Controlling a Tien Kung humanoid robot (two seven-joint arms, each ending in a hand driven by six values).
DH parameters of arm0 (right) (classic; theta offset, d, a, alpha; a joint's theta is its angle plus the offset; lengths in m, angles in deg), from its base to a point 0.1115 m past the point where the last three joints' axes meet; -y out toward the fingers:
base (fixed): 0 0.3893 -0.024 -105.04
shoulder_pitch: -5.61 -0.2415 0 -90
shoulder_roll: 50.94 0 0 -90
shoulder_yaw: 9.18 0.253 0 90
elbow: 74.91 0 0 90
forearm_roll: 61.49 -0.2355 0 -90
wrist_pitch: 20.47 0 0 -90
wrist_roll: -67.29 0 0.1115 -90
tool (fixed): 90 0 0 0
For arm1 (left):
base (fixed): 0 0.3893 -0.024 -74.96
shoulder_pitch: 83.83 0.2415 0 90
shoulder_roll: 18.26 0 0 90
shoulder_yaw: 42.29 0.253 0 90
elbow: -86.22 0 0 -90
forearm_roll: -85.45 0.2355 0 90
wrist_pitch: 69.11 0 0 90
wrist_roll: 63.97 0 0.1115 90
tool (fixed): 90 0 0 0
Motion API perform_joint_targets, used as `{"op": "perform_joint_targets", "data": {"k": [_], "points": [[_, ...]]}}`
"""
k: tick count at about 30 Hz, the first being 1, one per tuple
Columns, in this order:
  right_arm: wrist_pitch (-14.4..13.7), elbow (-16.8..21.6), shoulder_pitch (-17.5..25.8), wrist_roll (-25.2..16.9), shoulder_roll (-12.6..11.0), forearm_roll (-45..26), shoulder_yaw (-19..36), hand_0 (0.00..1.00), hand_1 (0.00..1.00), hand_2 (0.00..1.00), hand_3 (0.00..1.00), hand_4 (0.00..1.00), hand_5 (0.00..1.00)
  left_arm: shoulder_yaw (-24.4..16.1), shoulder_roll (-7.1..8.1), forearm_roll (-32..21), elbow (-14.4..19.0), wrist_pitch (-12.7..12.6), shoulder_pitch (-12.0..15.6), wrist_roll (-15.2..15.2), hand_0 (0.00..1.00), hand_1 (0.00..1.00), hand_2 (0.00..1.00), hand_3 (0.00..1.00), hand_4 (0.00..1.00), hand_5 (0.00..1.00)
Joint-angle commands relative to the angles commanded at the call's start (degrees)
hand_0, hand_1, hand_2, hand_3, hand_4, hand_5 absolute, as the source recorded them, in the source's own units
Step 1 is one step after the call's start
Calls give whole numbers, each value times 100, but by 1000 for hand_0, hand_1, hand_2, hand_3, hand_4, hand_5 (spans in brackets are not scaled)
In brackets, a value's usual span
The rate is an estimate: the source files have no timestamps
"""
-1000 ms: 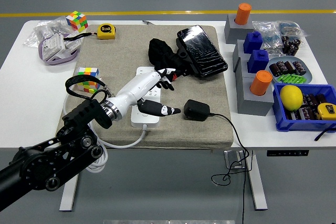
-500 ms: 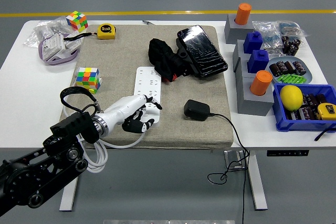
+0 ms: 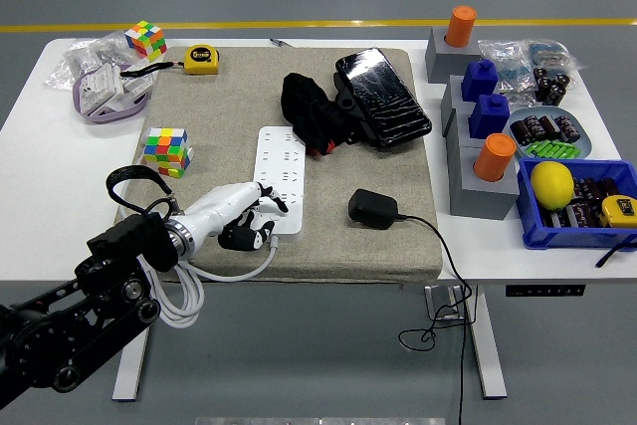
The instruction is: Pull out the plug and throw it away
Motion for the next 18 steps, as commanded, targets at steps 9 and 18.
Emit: {"op": "perform_joint_targets", "data": {"k": [9,18], "points": [[-6,5,1,0,2,0,15,567,645,669,566,972,481,-20,34,42,-53,138,37,99,51,25,106,645,471,2],[-9,9,-6,-1,2,-1,11,567,645,669,566,973,481,34,45,34,-87,296,53,211,52,25,106,637,470,2]]}}
